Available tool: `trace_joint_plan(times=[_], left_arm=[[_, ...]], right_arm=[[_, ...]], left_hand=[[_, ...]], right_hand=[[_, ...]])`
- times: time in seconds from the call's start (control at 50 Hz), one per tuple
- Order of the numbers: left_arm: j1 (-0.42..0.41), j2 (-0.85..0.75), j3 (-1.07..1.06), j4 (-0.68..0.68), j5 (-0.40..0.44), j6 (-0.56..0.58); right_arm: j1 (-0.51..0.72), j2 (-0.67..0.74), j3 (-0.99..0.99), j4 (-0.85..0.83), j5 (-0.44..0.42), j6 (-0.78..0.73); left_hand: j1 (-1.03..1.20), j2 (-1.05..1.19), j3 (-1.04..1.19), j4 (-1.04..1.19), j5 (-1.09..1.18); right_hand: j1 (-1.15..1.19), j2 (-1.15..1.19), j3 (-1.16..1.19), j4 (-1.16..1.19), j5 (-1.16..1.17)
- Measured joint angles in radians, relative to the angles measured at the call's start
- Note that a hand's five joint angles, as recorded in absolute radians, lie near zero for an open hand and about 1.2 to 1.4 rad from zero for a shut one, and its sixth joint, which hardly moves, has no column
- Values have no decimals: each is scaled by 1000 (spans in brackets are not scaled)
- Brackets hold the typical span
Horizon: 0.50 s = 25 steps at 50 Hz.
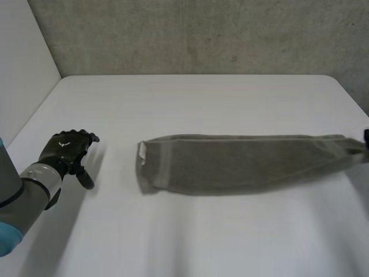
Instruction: Fold the towel.
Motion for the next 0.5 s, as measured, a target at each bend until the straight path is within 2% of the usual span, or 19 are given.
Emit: trace_joint_plan(times=[0.14, 0.22, 0.36, 0.5], left_arm=[[0, 5, -1, -1, 0, 0], [0, 6, -3, -1, 0, 0], [0, 8, -5, -2, 0, 0], [-4, 13, -9, -2, 0, 0]], right_arm=[[19, -79, -107, 31, -10, 22], [117, -125, -167, 33, -3, 81], [407, -141, -235, 28, 21, 128], [759, -34, -296, 21, 89, 119]], left_hand=[[0, 0, 0, 0, 0], [0, 0, 0, 0, 0], [0, 0, 0, 0, 0], [0, 0, 0, 0, 0]], right_hand=[[0, 0, 0, 0, 0], [0, 0, 0, 0, 0], [0, 6, 0, 0, 0], [0, 6, 0, 0, 0]])
